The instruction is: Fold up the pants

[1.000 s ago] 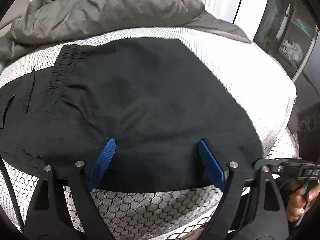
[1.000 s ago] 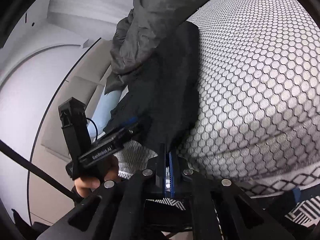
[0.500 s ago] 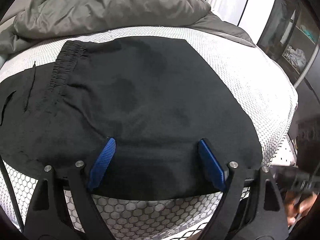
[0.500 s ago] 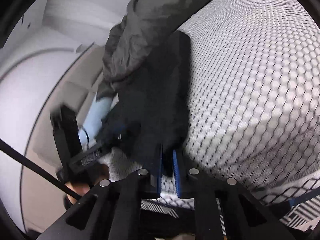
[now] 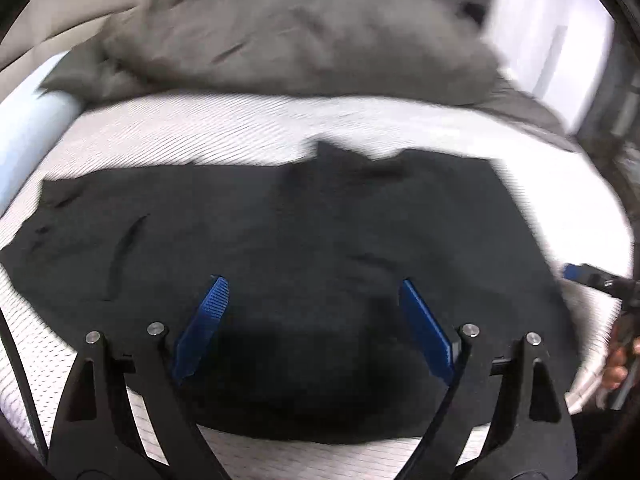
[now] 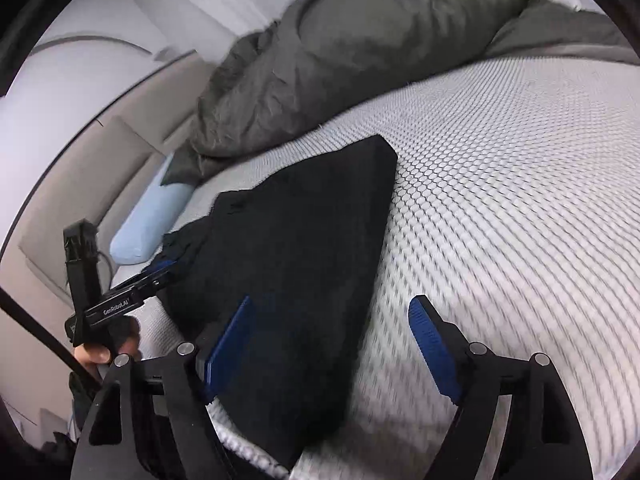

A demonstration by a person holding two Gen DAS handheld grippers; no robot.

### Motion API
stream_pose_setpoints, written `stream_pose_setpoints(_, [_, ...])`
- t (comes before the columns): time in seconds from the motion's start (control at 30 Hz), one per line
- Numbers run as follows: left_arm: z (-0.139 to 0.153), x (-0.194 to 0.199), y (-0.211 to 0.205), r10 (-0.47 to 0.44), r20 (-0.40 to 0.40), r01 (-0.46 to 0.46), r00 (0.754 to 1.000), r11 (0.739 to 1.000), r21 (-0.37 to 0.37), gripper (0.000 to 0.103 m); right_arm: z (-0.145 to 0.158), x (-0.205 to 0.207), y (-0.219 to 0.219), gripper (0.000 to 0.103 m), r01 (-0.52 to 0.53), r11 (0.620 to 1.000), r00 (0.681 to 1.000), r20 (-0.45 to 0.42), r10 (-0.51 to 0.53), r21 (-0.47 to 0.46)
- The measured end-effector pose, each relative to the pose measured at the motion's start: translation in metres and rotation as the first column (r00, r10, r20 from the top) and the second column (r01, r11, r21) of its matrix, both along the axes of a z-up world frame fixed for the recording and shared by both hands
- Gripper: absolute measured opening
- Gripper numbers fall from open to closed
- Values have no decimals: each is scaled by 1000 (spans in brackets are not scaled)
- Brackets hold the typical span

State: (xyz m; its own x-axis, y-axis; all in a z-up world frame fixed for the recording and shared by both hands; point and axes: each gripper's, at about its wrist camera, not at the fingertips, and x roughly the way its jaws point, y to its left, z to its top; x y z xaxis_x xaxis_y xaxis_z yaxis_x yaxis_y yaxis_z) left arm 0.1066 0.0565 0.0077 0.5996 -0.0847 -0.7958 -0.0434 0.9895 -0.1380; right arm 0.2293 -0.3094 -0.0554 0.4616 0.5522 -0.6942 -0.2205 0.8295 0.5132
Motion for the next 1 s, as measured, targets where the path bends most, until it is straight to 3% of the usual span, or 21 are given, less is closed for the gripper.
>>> stream_pose_setpoints(0.03, [-12,2,11,45,-35,-45,998,999,5,86,-6,13,4,81,-10,1000,1000,-16,10,8])
stream_pose_setpoints(0.1, [-30,3,28,66,-82,-72,994,995,-74,87,-24,26,6,80,-8,1000,998,-65,8,4])
stream_pose_setpoints(0.2, [-33,2,32,38,-58,-41,998,997,-64,89,-23,25,16,79,-63,998,998,-9,63,-18])
stream_pose_setpoints(0.23, [-34,4,31,37,-60,-41,998,997,-60,89,-24,28,20,74,-82,997,997,-1,82,7])
stream_pose_setpoints(0.27, [-35,3,30,40,-62,-43,997,997,-60,90,-28,34,28,57,-106,994,994,-9,106,41])
stream_pose_setpoints(0.37, [-37,2,28,41,-59,-43,997,998,-47,90,-39,42,43,22,-117,993,992,-43,117,-7])
stream_pose_setpoints(0.4, [-37,3,27,39,-58,-41,998,998,-41,90,-35,41,48,15,-123,992,992,-18,123,-36])
stream_pose_setpoints(0.5, [-35,-1,19,26,-63,-29,998,998,-55,90,-21,39,45,9,-113,989,992,45,117,-92])
stream_pose_setpoints(0.7, [-31,-4,-33,-130,-75,124,989,989,-77,90,-15,45,-3,8,-6,991,998,67,16,-136])
stream_pose_setpoints(0.83, [-29,-10,-54,-185,-77,181,980,981,-64,90,-9,44,-20,10,67,988,994,97,-54,-140])
stream_pose_setpoints(0.93, [-25,-18,-47,-181,-72,174,981,980,-92,90,-11,42,-19,28,89,978,994,76,-76,-188])
stream_pose_setpoints(0.97, [-22,-24,-43,-173,-63,166,983,981,-104,89,-8,39,-21,40,103,973,993,84,-87,-205])
stream_pose_setpoints(1.0, [-20,-28,-36,-165,-50,158,985,981,-114,87,-4,36,-20,44,121,971,989,107,-100,-205])
